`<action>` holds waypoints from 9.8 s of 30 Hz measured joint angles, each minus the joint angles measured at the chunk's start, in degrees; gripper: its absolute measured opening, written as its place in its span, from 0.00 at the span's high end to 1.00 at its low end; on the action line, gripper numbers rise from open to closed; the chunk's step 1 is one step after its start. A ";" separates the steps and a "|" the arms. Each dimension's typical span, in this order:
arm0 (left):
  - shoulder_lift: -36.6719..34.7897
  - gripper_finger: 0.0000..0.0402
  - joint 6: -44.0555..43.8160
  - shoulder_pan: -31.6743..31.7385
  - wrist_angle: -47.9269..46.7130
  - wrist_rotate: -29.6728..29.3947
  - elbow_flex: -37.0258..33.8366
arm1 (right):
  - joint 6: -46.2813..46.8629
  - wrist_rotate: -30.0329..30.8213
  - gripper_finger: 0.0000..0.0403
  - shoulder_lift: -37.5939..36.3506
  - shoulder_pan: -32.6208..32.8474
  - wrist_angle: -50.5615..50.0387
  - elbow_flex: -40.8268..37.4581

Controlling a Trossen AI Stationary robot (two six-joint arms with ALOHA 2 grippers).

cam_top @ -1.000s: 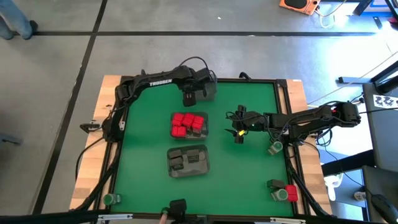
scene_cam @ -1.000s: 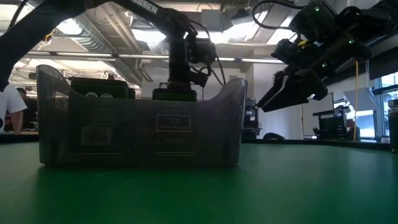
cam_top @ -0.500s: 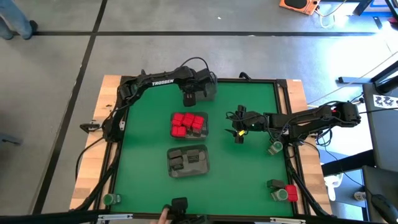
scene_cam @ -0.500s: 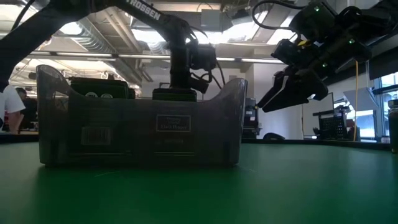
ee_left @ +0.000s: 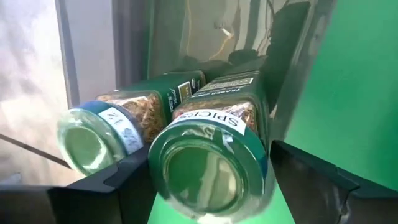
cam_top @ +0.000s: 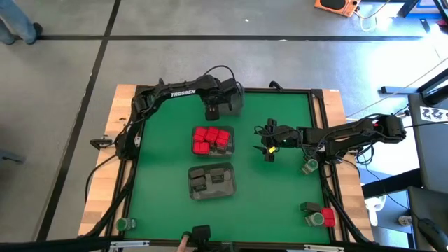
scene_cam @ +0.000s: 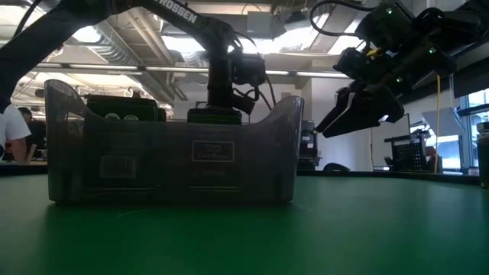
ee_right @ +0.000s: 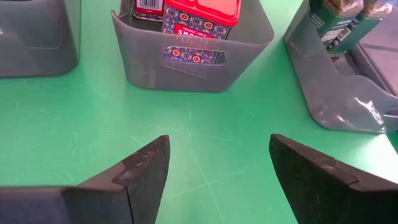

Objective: Sort spices by type
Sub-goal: Put the black seasoning can into the bottom gray bin, then put the green seasoning bottle into the top gray bin

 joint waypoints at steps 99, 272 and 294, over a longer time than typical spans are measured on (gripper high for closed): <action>-15.75 0.28 -56.50 28.91 0.47 -18.29 -36.61 | 0.18 -3.08 0.32 0.00 0.00 -0.07 0.00; -25.69 0.38 -101.41 -78.85 -9.03 23.11 -19.55 | 12.21 -10.16 0.32 0.02 0.04 -1.02 0.02; -23.55 0.38 -111.85 -92.40 -11.45 34.55 -20.65 | 12.06 -10.12 0.32 0.01 0.04 -0.88 0.02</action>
